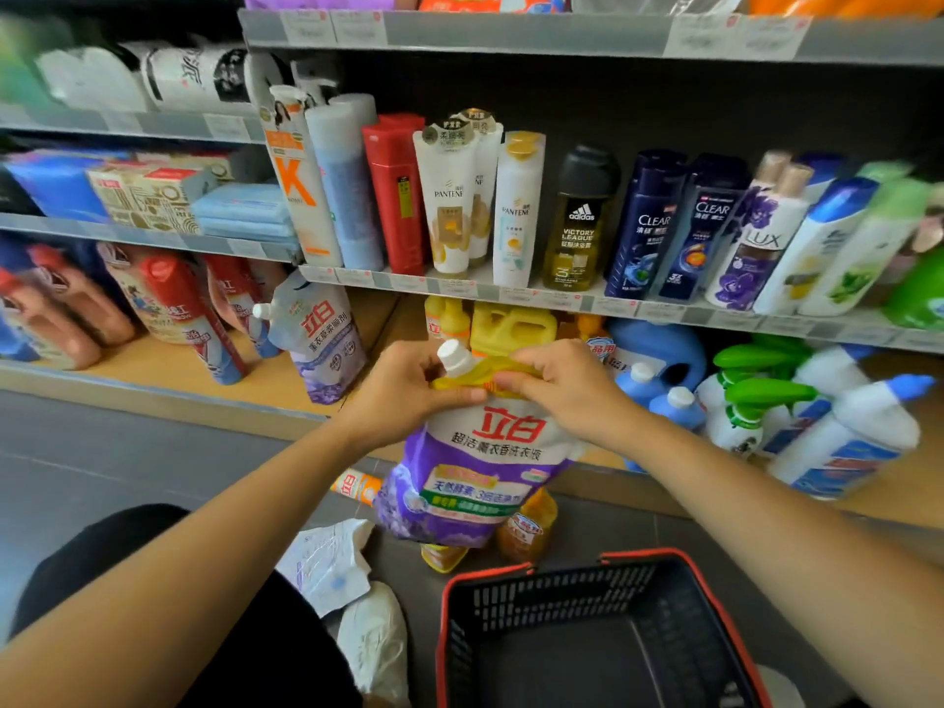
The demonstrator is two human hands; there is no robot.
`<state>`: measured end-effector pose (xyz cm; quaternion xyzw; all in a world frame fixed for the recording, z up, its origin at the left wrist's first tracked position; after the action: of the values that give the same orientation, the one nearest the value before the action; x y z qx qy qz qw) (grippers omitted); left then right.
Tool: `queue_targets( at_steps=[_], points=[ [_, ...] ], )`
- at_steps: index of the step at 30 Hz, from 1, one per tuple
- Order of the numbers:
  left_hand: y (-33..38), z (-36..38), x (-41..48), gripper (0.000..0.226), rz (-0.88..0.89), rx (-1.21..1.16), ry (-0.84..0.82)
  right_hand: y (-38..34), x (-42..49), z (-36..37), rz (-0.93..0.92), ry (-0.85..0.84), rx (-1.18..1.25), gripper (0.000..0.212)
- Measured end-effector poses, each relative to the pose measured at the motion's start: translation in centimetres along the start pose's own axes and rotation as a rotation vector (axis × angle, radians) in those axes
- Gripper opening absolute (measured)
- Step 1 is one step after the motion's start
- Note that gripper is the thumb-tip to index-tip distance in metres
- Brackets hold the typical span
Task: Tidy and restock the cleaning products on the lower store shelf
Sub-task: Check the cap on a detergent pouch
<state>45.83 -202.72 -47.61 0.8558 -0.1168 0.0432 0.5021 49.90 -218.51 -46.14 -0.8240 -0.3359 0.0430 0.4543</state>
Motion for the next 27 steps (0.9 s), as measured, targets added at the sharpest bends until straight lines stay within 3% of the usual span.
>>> queue_targets(
  at_steps=[6, 15, 22, 27],
  points=[
    [0.4, 3.3, -1.8, 0.033, -0.003, -0.168, -0.048, 1.2, -3.7, -0.7, 0.025, -0.048, -0.088, 0.026],
    [-0.4, 7.3, -2.1, 0.028, -0.108, -0.564, -0.052, 4.0, -7.1, -2.7, 0.13, 0.008, 0.108, 0.025],
    [-1.5, 8.0, -2.0, 0.014, -0.239, -0.411, 0.249, 3.1, -8.7, -2.3, 0.056, 0.061, -0.126, 0.031],
    [-1.0, 7.6, -2.1, 0.025, -0.162, -0.231, 0.276, 2.3, -9.2, -1.7, -0.005, 0.041, -0.208, 0.038]
  ],
)
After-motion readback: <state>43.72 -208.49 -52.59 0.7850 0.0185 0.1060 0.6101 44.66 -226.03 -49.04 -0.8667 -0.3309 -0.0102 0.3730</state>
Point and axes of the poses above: each hand's wrist, its own x-axis towards the middle knuckle, its own z-axis out of the palm, y = z × x, the point moved 7 cm from there along x, towards the middle knuckle, and after that the axes turned 10 degrees about x, right-handed, at the moved point
